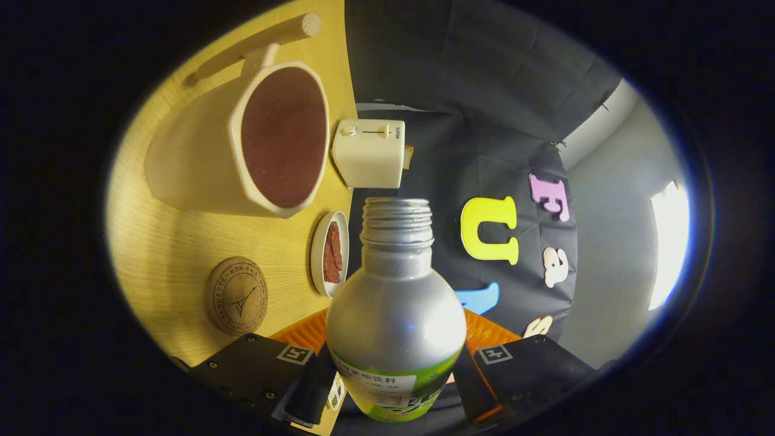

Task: Take the bottle from table, then pour the juice into the cup, finally place the bottle on the coaster

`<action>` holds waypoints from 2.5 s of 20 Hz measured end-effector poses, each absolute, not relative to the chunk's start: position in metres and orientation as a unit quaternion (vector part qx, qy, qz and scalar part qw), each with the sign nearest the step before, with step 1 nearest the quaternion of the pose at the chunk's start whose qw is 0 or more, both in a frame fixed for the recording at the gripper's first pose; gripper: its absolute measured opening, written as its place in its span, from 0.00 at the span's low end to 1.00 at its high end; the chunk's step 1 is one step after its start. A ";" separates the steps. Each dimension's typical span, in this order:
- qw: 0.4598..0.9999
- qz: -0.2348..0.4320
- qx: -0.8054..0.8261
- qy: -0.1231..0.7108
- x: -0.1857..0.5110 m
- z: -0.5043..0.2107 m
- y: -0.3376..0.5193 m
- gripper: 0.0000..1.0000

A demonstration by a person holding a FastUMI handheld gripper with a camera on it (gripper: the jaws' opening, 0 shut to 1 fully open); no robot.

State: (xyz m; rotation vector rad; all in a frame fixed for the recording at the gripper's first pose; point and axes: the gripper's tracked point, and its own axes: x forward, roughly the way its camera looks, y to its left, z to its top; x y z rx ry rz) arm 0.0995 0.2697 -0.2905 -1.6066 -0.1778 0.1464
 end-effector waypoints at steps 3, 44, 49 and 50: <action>0.677 0.070 -0.728 -0.082 0.101 -0.289 0.270 0.83; 0.601 0.042 -0.785 -0.144 0.095 -0.246 0.266 0.83; 0.594 0.042 -0.790 -0.146 0.095 -0.246 0.266 0.83; 0.591 0.041 -0.792 -0.147 0.095 -0.245 0.266 0.83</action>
